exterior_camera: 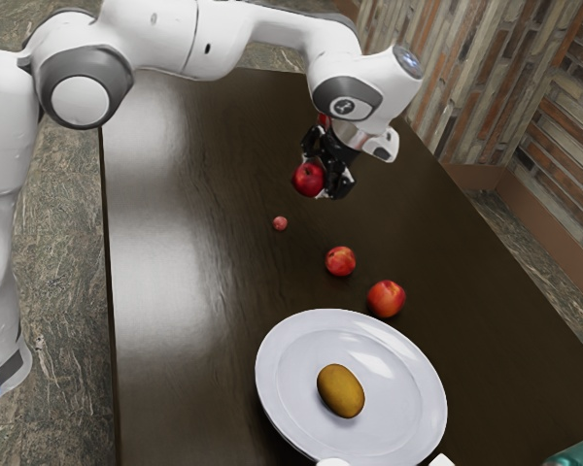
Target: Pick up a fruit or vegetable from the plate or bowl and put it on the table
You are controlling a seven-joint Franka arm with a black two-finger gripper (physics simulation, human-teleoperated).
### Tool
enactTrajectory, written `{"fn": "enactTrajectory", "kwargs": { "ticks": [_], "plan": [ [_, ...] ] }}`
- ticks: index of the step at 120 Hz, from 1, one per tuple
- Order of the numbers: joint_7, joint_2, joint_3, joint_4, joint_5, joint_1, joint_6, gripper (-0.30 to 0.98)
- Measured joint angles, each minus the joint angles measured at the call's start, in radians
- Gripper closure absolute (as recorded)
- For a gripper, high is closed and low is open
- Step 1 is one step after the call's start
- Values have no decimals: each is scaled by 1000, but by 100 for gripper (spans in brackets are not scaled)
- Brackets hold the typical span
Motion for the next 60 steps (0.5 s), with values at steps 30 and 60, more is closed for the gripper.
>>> {"fn": "enactTrajectory", "kwargs": {
  "ticks": [30, 60],
  "plan": [
    [-3, 58, 0, -36, -34, 0, 145, 27],
    [-4, 104, 5, -39, -63, 14, 225, 23]
  ]
}}
